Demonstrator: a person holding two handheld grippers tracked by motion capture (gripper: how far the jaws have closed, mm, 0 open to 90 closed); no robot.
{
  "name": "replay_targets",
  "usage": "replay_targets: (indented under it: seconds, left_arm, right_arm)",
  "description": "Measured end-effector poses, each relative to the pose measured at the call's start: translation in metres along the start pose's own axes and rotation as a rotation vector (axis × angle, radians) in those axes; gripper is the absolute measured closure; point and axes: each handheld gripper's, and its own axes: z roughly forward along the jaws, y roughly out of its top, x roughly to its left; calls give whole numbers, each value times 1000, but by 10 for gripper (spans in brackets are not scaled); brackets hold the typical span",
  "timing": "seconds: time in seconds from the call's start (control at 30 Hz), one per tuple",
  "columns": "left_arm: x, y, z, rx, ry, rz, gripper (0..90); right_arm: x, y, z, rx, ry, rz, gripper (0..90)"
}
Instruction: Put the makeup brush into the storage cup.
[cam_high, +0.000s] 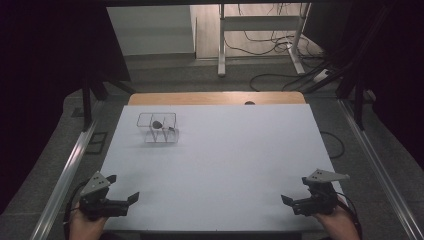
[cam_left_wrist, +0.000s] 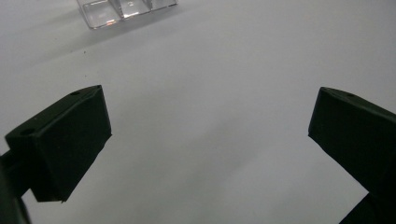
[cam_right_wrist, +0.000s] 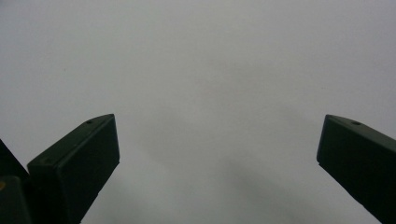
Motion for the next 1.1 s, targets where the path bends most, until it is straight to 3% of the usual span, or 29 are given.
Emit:
replay_targets:
  seconds: [0.7,1.1]
  left_arm:
    - [0,-18,-7,76,67,23,0]
    - [3,-21,-6,99,64,9,0]
  right_arm:
    - [0,-1,1,10,0,1,0]
    - [0,-1,2,19,2,-5,0]
